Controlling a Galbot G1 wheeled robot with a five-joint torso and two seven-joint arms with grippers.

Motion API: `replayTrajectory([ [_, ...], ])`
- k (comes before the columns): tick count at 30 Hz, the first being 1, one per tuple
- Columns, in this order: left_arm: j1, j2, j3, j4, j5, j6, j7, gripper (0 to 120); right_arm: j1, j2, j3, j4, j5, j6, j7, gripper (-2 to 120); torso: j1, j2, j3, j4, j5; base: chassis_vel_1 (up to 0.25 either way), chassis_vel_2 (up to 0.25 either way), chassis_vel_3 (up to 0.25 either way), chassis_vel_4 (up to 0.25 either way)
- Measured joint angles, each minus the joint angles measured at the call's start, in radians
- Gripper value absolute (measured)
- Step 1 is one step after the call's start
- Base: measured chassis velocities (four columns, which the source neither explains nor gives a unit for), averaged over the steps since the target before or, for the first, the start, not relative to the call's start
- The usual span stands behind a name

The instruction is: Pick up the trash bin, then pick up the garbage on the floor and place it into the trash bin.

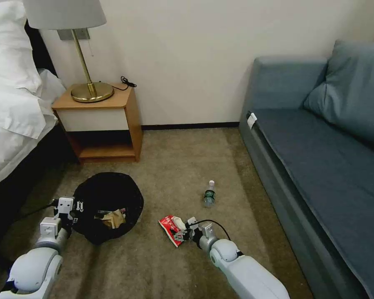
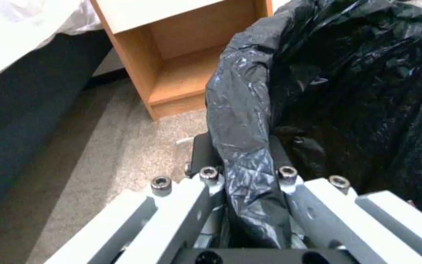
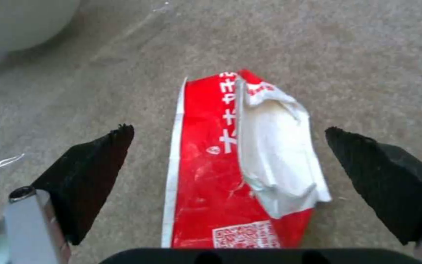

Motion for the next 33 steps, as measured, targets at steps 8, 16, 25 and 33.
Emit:
replayTrajectory([
  [8, -0.001, 0.000, 0.003, 0.003, 0.002, -0.001, 0.001, 5, 0.011, 0.025, 0.000, -0.045, -0.019, 0.018, -0.007, 100, 0.000, 0.000, 0.000, -0.0001, 0.0000, 0.000, 0.000, 0.000, 0.000],
  [16, 0.005, -0.002, -0.002, 0.009, 0.004, -0.005, 0.006, 5, 0.040, 0.042, 0.000, -0.114, -0.038, 0.062, -0.022, 100, 0.000, 0.000, 0.000, 0.0000, -0.0001, 0.000, 0.000, 0.000, 0.000],
  [25, 0.000, -0.003, -0.001, 0.016, 0.005, -0.006, 0.008, 5, 0.067, 0.071, 0.005, -0.199, -0.070, 0.095, -0.045, 100, 0.000, 0.000, 0.000, 0.0000, 0.0000, 0.000, 0.000, 0.000, 0.000],
  [33, -0.006, -0.003, 0.003, 0.028, 0.006, -0.006, 0.008, 5, 0.068, 0.078, 0.007, -0.231, -0.079, 0.104, -0.056, 100, 0.000, 0.000, 0.000, 0.0000, 0.0000, 0.000, 0.000, 0.000, 0.000],
])
